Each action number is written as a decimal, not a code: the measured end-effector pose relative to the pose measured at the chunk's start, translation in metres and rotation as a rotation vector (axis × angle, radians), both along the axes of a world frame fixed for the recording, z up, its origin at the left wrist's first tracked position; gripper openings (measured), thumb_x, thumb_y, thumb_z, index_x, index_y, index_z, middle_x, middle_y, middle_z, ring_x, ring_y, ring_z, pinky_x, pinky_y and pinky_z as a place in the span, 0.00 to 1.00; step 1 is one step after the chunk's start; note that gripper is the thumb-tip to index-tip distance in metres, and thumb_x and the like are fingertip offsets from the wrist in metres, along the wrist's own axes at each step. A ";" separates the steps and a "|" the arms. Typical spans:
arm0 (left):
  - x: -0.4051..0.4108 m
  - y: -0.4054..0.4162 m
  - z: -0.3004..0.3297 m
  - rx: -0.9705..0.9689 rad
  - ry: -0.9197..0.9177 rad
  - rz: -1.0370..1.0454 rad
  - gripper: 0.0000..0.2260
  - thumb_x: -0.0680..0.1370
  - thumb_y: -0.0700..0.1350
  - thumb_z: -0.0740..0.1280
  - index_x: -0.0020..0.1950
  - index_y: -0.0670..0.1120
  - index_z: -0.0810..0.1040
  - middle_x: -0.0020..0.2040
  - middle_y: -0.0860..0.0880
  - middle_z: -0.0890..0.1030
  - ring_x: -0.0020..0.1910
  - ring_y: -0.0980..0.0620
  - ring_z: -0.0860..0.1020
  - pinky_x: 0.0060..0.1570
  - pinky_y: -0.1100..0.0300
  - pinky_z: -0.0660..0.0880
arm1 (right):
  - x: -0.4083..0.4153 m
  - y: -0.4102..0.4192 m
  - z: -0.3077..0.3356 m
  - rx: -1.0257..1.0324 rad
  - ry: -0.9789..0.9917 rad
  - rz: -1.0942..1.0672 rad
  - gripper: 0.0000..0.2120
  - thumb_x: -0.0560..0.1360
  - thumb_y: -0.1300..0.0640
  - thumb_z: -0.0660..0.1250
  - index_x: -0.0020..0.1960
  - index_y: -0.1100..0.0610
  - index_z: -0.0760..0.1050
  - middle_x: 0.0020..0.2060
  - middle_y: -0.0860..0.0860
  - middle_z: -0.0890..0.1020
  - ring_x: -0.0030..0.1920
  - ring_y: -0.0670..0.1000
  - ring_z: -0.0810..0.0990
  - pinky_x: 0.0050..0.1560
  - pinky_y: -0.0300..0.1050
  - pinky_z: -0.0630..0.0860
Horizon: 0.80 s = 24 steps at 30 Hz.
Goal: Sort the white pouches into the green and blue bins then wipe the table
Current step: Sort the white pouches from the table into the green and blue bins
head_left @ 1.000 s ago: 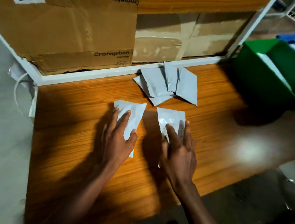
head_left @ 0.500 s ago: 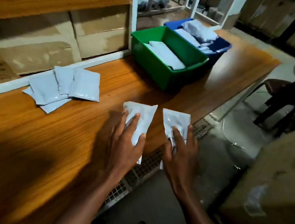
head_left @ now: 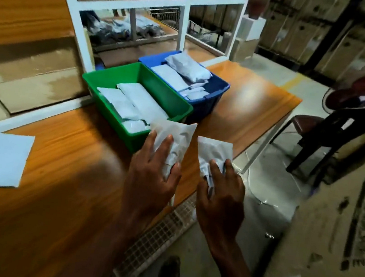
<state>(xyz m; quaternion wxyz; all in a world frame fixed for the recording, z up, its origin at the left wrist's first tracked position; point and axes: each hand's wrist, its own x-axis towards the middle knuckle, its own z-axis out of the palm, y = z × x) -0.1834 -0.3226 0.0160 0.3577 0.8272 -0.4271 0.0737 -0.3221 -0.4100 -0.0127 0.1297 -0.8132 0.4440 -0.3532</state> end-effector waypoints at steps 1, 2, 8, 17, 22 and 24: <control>0.009 -0.017 0.001 -0.024 -0.011 0.023 0.28 0.78 0.59 0.60 0.77 0.53 0.65 0.79 0.45 0.62 0.73 0.44 0.66 0.69 0.53 0.64 | 0.010 -0.016 0.003 -0.004 -0.005 0.018 0.23 0.76 0.47 0.61 0.70 0.48 0.75 0.73 0.52 0.72 0.70 0.57 0.71 0.63 0.52 0.74; 0.018 -0.034 0.003 -0.054 -0.025 0.046 0.27 0.78 0.58 0.60 0.76 0.51 0.67 0.77 0.43 0.64 0.73 0.43 0.67 0.69 0.52 0.64 | 0.021 -0.033 0.007 -0.009 -0.011 0.038 0.24 0.75 0.47 0.60 0.70 0.48 0.75 0.72 0.52 0.73 0.70 0.57 0.71 0.63 0.52 0.75; 0.062 -0.104 0.026 -0.111 -0.024 0.227 0.26 0.78 0.55 0.64 0.75 0.50 0.68 0.77 0.44 0.64 0.72 0.42 0.68 0.67 0.50 0.66 | 0.083 -0.119 0.038 -0.061 -0.014 0.212 0.23 0.76 0.45 0.59 0.71 0.45 0.73 0.74 0.52 0.71 0.71 0.57 0.69 0.66 0.50 0.71; 0.121 -0.126 0.057 -0.124 -0.053 0.650 0.27 0.76 0.52 0.65 0.74 0.47 0.70 0.76 0.42 0.67 0.72 0.41 0.68 0.69 0.46 0.67 | 0.210 -0.186 0.064 -0.031 -0.034 0.611 0.22 0.79 0.47 0.59 0.71 0.49 0.74 0.74 0.57 0.70 0.72 0.60 0.68 0.70 0.54 0.67; 0.131 -0.117 0.074 -0.071 -0.032 0.936 0.28 0.76 0.55 0.61 0.75 0.50 0.68 0.77 0.43 0.65 0.73 0.41 0.66 0.68 0.46 0.65 | 0.262 -0.181 0.062 -0.001 0.065 0.824 0.23 0.78 0.45 0.58 0.72 0.44 0.70 0.76 0.52 0.67 0.73 0.58 0.64 0.62 0.56 0.74; 0.133 -0.108 0.075 -0.052 -0.047 0.996 0.28 0.77 0.56 0.61 0.76 0.50 0.67 0.77 0.43 0.65 0.73 0.40 0.66 0.69 0.46 0.65 | 0.281 -0.178 0.056 -0.024 0.100 0.870 0.23 0.78 0.45 0.60 0.72 0.45 0.71 0.76 0.54 0.67 0.72 0.60 0.65 0.64 0.56 0.73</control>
